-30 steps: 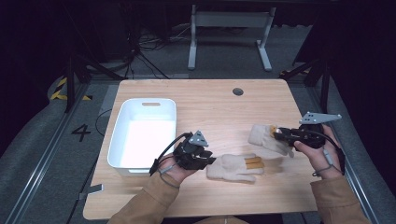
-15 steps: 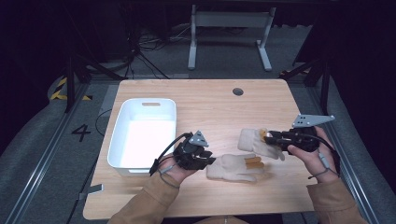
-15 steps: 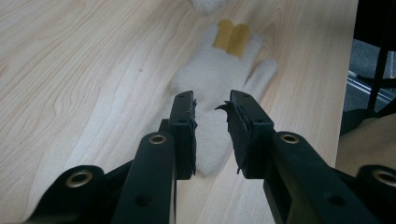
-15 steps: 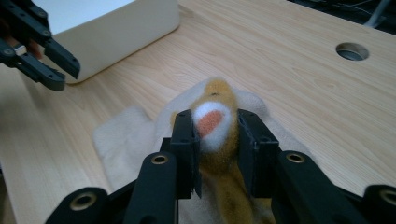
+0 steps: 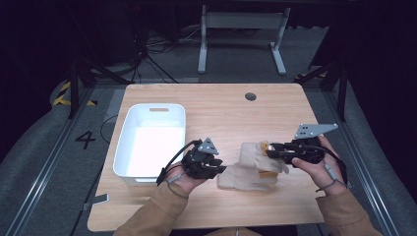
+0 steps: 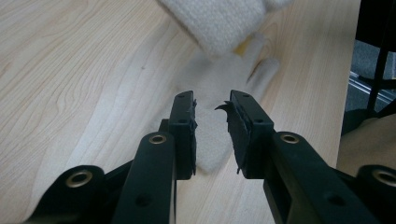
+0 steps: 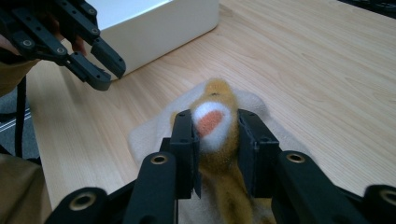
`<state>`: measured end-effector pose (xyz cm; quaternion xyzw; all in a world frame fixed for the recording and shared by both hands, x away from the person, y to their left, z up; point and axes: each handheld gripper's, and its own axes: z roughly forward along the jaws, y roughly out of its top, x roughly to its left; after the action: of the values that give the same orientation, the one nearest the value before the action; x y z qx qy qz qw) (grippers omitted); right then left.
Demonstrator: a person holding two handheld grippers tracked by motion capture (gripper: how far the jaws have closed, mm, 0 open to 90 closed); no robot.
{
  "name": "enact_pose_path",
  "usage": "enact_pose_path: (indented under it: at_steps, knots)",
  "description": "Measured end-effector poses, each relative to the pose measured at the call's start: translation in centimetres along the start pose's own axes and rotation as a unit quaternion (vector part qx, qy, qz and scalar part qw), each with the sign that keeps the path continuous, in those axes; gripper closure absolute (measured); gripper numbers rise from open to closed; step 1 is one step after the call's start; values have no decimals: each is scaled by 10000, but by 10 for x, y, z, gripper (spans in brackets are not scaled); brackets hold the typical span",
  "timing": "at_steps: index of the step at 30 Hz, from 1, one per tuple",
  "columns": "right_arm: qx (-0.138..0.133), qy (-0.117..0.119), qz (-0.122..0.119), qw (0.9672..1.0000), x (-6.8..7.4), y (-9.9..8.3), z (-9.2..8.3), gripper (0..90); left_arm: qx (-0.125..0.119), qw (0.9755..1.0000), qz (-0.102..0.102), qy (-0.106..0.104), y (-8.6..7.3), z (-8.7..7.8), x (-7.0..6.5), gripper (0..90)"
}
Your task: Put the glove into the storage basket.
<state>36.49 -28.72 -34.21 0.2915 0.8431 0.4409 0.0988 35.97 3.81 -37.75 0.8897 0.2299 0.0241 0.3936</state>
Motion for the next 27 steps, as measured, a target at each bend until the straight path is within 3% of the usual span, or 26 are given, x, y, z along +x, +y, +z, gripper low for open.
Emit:
enact_pose_path:
  at_steps: [27]
  knots:
    - [304, 529, -122, 9981, 26, -4, 48, 698, 38, 10000, -31, -28, -1, 2, 1, 724]
